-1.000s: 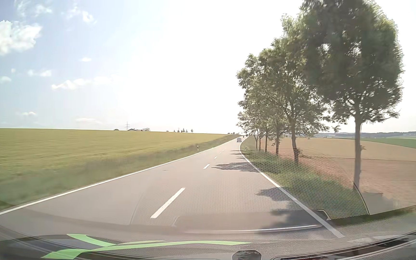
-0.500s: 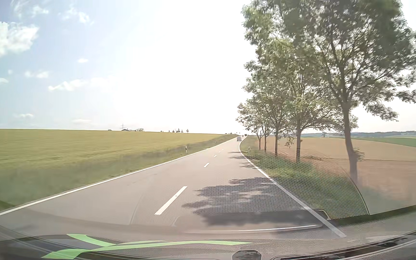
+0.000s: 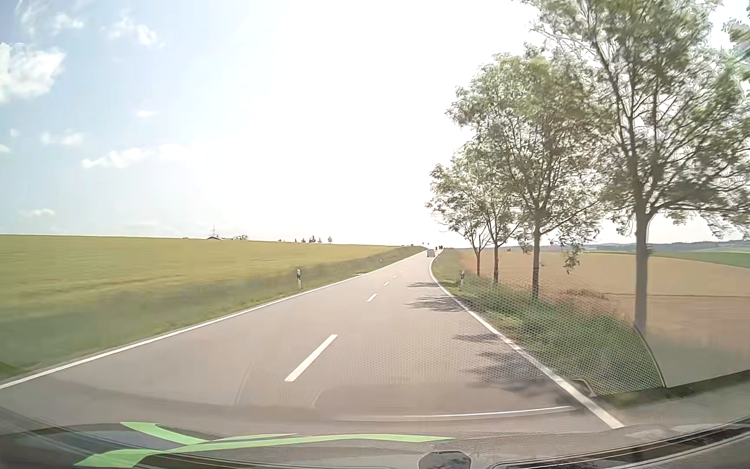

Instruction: Follow the waypoints while adhering to traffic rules and regulations

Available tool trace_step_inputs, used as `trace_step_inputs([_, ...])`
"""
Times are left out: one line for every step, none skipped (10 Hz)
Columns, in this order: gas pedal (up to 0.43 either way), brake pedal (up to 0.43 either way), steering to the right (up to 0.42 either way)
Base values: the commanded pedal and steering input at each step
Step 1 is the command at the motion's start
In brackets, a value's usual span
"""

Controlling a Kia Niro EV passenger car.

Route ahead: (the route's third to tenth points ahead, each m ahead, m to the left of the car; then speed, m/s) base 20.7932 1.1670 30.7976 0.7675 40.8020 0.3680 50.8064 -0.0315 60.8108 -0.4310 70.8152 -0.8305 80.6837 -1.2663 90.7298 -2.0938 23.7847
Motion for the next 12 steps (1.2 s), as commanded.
trace_step_inputs([0.098, 0.0, 0.003])
trace_step_inputs([0.098, 0.0, 0.003])
trace_step_inputs([0.11, 0.0, 0.003])
trace_step_inputs([0.118, 0.0, 0.003])
trace_step_inputs([0.138, 0.0, 0.003])
trace_step_inputs([0.138, 0.0, 0.003])
trace_step_inputs([0.15, 0.0, 0.003])
trace_step_inputs([0.15, 0.0, 0.002])
trace_step_inputs([0.15, 0.0, 0.002])
trace_step_inputs([0.15, 0.0, 0.002])
trace_step_inputs([0.15, 0.0, 0.002])
trace_step_inputs([0.15, 0.0, 0.002])
